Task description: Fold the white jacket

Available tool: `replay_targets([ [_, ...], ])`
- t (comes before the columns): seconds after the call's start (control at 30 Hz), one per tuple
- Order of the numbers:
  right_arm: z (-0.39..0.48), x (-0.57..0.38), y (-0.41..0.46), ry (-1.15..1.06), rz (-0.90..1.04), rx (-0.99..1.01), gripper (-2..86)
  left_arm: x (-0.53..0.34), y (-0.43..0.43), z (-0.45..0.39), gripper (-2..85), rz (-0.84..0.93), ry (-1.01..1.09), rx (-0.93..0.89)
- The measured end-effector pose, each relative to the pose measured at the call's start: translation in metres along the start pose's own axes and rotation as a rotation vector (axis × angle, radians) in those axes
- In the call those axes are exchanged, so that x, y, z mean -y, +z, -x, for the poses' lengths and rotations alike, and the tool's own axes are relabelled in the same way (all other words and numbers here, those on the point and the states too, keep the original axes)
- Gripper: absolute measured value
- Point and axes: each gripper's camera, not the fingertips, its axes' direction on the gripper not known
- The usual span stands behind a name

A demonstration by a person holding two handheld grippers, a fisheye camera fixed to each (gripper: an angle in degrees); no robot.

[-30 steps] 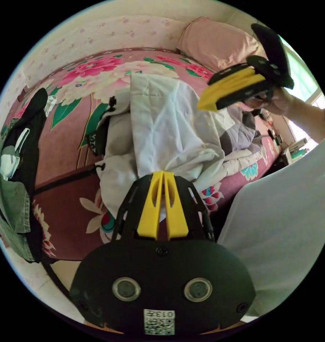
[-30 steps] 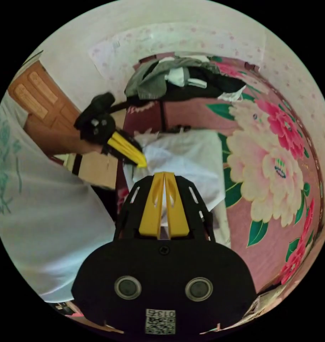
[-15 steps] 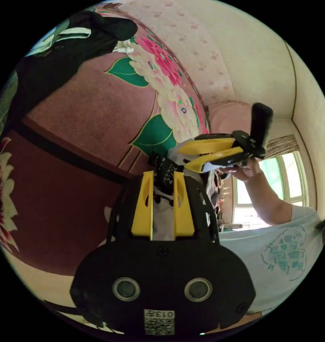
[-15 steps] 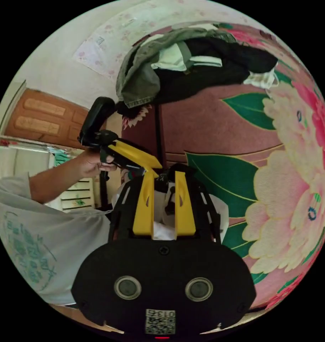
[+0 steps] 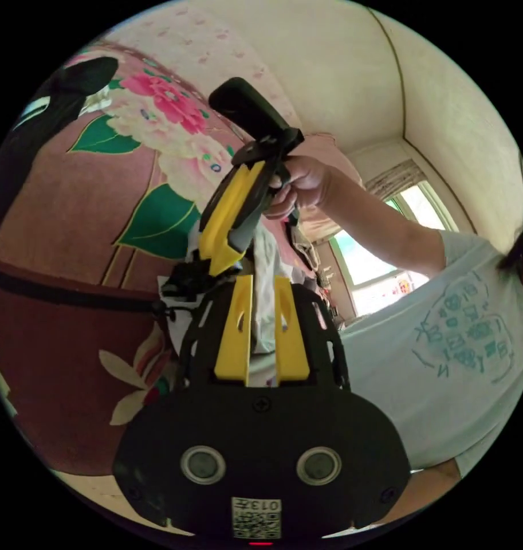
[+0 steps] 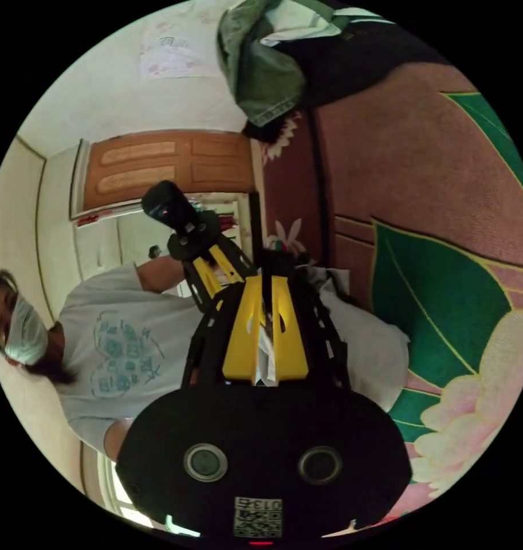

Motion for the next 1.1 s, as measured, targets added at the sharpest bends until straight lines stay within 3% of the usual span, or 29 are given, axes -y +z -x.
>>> replay_targets([
  [0.1, 0.017, -0.023, 0.003, -0.088, 0.003, 0.025, 1.1, -0.015, -0.005, -0.016, 5.2, -0.001, 0.079, -0.018],
  [0.23, 0.023, -0.057, 0.03, -0.062, 0.056, -0.168, 0.4, -0.037, -0.028, -0.008, 3.5, -0.089, -0.017, 0.19],
  [0.33, 0.031, -0.068, 0.039, -0.063, -0.014, -0.218, 0.3, -0.031, -0.029, 0.001, 2.8, -0.135, -0.071, 0.279],
  [0.47, 0.07, -0.08, 0.041, -0.154, -0.067, -0.343, 0.5, 0.006, 0.024, -0.012, 1.7, 0.108, 0.027, 0.301],
  [0.67, 0.122, -0.113, 0.043, -0.189, -0.124, -0.505, 1.9, 0.037, 0.075, -0.047, 0.2, 0.246, 0.189, 0.295],
  [0.93, 0.17, -0.159, 0.057, -0.2, -0.274, -0.656, 9.6, 0.047, 0.093, -0.049, -0.3, 0.307, 0.161, 0.237],
  [1.1, 0.213, -0.14, 0.097, -0.444, -0.094, -0.922, 10.7, 0.047, 0.094, -0.05, -0.4, 0.303, 0.127, 0.158],
])
